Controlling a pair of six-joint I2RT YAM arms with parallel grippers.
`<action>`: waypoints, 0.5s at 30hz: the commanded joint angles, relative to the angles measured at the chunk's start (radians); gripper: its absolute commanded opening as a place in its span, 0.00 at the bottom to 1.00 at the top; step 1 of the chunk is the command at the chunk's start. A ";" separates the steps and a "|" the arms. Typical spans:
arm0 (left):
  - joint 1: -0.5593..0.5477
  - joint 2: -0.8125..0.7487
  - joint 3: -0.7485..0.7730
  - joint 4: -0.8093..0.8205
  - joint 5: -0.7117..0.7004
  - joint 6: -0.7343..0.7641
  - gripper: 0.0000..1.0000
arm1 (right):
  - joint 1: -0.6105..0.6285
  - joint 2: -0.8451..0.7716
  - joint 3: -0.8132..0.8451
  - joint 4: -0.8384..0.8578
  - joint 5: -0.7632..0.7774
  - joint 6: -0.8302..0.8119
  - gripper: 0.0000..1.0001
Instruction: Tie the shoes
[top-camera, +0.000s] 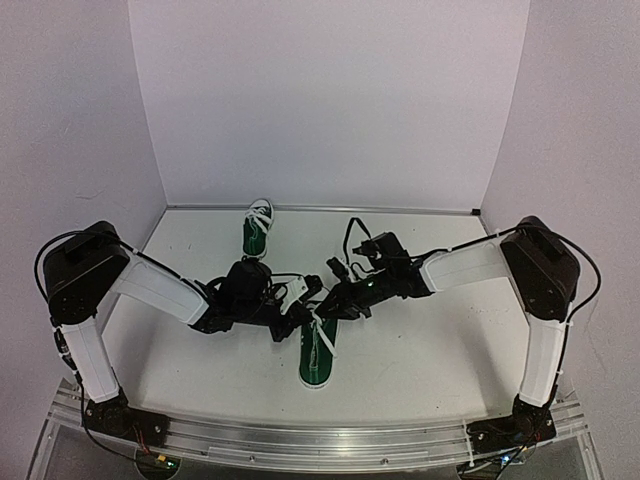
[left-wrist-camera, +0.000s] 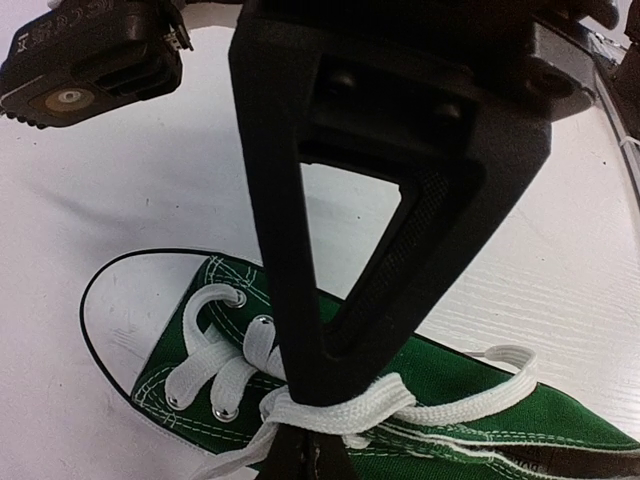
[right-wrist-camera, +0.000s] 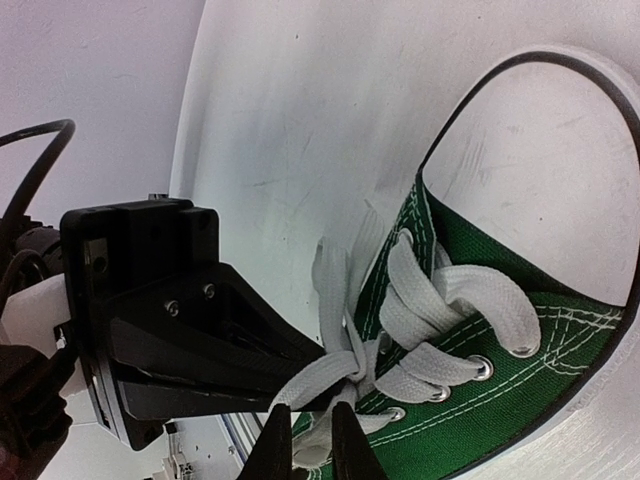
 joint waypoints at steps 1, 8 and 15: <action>-0.008 0.000 0.038 -0.005 -0.003 0.009 0.00 | 0.007 0.018 -0.015 0.026 -0.006 0.010 0.12; -0.010 0.006 0.041 0.001 -0.003 0.011 0.00 | 0.012 0.024 -0.007 0.026 -0.029 0.013 0.15; -0.013 0.010 0.045 0.010 -0.007 0.011 0.00 | 0.016 0.043 0.007 0.028 -0.044 0.016 0.14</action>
